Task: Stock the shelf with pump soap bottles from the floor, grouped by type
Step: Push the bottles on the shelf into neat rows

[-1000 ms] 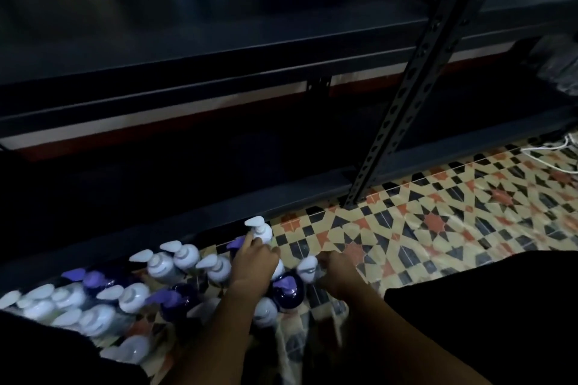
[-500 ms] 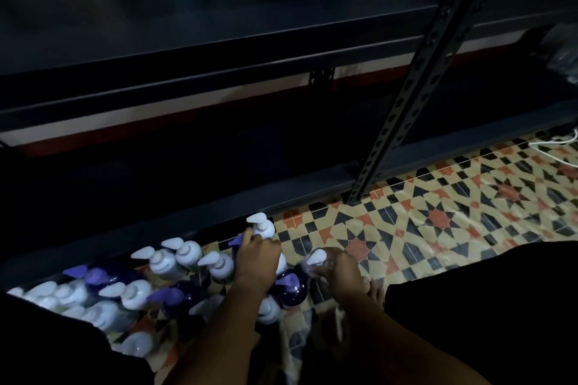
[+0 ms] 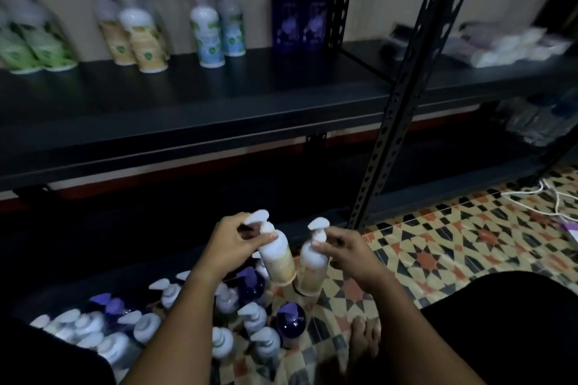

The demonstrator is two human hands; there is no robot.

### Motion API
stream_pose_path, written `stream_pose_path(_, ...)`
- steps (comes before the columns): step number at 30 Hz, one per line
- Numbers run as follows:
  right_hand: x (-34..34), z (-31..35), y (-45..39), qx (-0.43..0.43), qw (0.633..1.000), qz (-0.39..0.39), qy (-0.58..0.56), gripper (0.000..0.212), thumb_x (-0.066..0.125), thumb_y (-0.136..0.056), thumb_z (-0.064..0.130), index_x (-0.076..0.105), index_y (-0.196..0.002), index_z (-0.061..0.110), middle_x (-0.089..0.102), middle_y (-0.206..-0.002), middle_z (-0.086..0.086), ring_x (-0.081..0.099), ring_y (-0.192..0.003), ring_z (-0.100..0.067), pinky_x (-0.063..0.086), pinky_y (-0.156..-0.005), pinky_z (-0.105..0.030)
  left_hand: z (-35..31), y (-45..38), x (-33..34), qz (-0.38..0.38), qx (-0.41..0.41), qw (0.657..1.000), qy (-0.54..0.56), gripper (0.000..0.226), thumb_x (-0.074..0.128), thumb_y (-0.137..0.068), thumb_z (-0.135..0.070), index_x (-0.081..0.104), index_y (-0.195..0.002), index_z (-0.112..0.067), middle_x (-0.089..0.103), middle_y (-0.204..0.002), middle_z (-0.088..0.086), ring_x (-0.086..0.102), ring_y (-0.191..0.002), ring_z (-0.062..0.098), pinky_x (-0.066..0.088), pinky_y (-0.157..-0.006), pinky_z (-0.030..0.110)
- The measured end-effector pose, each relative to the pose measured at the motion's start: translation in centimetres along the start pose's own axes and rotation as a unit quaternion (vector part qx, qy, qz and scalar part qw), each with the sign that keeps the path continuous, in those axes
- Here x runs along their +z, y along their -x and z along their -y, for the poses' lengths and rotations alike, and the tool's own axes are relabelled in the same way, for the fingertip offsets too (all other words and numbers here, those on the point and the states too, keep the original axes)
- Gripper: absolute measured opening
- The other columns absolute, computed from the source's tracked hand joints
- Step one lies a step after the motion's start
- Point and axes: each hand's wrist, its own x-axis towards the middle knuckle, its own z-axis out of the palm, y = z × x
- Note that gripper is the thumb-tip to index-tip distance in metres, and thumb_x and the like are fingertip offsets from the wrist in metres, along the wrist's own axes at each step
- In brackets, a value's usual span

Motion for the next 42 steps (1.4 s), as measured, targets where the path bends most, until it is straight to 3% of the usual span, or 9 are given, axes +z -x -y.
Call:
stream_pose_path(4,0.7,3.7,0.8,-0.011,0.991,-0.059,-0.121,0.042,0.069,-0.096,0.044,0.071,-0.105,0.003,0.063,-0.086,-0.014,0.060,-0.078,-0.029,0.047,-0.069,-0.043,-2.8,0.9,-0.3,-0.042,-0.013,0.993,0.112,0.018,0.071,-0.095,-0.042,0.073,-0.102,-0.025,0.073,-0.104,-0.001,0.069,-0.094,0.008,0.053,-0.080,0.025)
stream_pose_path(8,2.4,6.1,1.6,0.029,0.974,-0.102,-0.199,0.036,0.063,-0.097,0.049,0.076,-0.101,0.015,0.068,-0.082,-0.008,0.065,-0.075,-0.024,0.050,-0.072,-0.038,-4.6,2.7,-0.3,-0.043,-0.054,0.983,0.169,0.027,0.050,-0.104,-0.052,0.063,-0.099,-0.029,0.077,-0.108,-0.001,0.072,-0.096,0.025,0.056,-0.084,0.045)
stream_pose_path(12,4.8,5.5,2.5,0.024,0.977,-0.153,-0.146,0.046,0.056,-0.098,0.059,0.060,-0.081,0.016,0.051,-0.075,-0.009,0.051,-0.068,-0.021,0.040,-0.069,-0.040,-5.3,5.0,1.6,-0.127,-0.042,0.986,0.100,0.038,0.037,-0.108,-0.052,0.054,-0.094,-0.022,0.070,-0.091,0.008,0.063,-0.078,0.027,0.048,-0.072,0.039)
stream_pose_path(19,6.9,4.4,4.4,0.017,0.990,-0.130,-0.060,0.058,0.072,-0.082,0.068,0.058,-0.090,0.012,0.054,-0.078,-0.011,0.059,-0.071,-0.025,0.048,-0.068,-0.043,-4.7,7.4,1.7,-0.102,-0.074,0.991,0.051,0.057,0.086,-0.072,-0.064,0.049,-0.102,-0.034,0.066,-0.091,0.002,0.068,-0.083,0.019,0.053,-0.067,0.034)
stream_pose_path(23,6.1,3.9,4.1,0.047,0.987,-0.110,-0.109,0.063,0.100,-0.055,0.043,0.058,-0.094,0.016,0.061,-0.084,-0.010,0.065,-0.076,-0.028,0.058,-0.075,-0.058,-4.0,7.3,0.9,-0.078,-0.120,0.988,0.064,0.072,0.098,-0.062,-0.029,0.041,-0.105,-0.038,0.061,-0.110,0.005,0.070,-0.091,0.024,0.061,-0.069,0.041)
stream_pose_path(28,5.5,4.7,4.7,0.061,0.983,-0.088,-0.152,0.060,0.097,-0.057,0.005,0.056,-0.101,0.009,0.063,-0.080,-0.012,0.066,-0.067,-0.028,0.060,-0.063,-0.043,-4.3,7.4,0.5,-0.111,-0.173,0.972,0.118,0.065,0.094,-0.065,-0.009,0.040,-0.101,-0.013,0.063,-0.097,0.014,0.066,-0.063,0.021,0.061,-0.055,0.038)
stream_pose_path(32,5.4,4.4,4.5,0.065,0.969,-0.134,-0.196,0.073,0.100,-0.047,0.014,0.063,-0.110,0.008,0.073,-0.099,-0.022,0.073,-0.079,-0.037,0.062,-0.074,-0.057,-3.6,7.6,0.4,-0.116,-0.133,0.972,0.153,0.055,0.094,-0.068,-0.006,0.045,-0.090,-0.008,0.061,-0.081,0.011,0.062,-0.055,0.011,0.053,-0.050,0.027)
stream_pose_path(38,5.1,4.2,4.8,0.046,0.967,-0.105,-0.228,0.029,0.078,-0.089,0.017,0.068,-0.115,0.013,0.076,-0.101,-0.017,0.075,-0.088,-0.035,0.063,-0.074,-0.047,-3.5,7.8,0.6,-0.027,-0.110,0.969,0.219,0.041,0.079,-0.091,-0.020,0.049,-0.118,-0.016,0.075,-0.121,0.004,0.075,-0.100,0.025,0.064,-0.080,0.045)
stream_pose_path(42,5.5,4.0,4.6,0.056,0.970,-0.092,-0.217,0.016,0.065,-0.099,0.026,0.067,-0.115,0.023,0.074,-0.096,-0.017,0.072,-0.078,-0.031,0.060,-0.069,-0.043,-3.1,7.9,1.3,-0.031,-0.115,0.972,0.204,0.032,0.070,-0.098,-0.025,0.046,-0.119,-0.030,0.071,-0.120,0.008,0.074,-0.098,0.033,0.061,-0.086,0.059)
